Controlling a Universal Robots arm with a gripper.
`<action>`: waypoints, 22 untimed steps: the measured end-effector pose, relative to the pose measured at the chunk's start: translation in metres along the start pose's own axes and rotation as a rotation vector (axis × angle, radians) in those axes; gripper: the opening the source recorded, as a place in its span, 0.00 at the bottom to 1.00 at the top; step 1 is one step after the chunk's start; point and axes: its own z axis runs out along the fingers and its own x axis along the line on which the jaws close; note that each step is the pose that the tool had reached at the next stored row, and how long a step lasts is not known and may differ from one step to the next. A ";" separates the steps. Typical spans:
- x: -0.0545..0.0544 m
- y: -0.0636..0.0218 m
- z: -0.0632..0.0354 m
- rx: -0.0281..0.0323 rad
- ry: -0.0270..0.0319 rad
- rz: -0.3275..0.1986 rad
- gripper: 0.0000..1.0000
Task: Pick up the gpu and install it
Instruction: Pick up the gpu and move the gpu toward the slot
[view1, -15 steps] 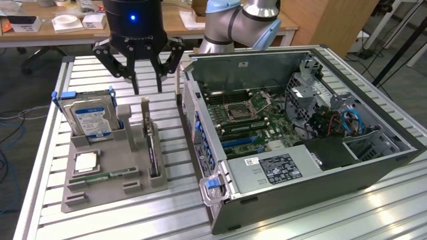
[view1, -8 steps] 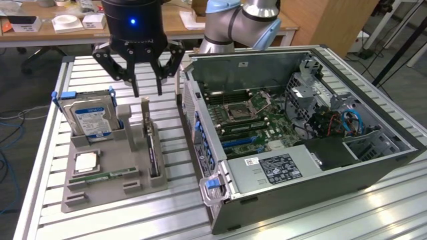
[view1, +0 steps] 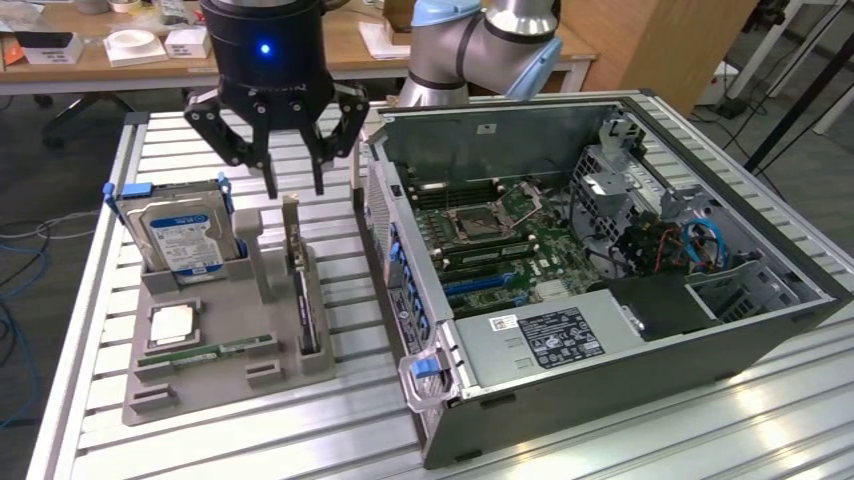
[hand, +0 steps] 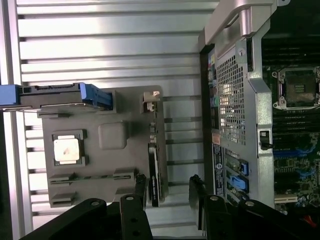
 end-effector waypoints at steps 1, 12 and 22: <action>0.000 -0.0003 0.0003 0.0000 0.0001 0.000 0.47; 0.002 -0.0030 0.0035 0.0000 0.0001 0.000 0.47; 0.005 -0.0050 0.0062 0.0000 0.0001 0.000 0.47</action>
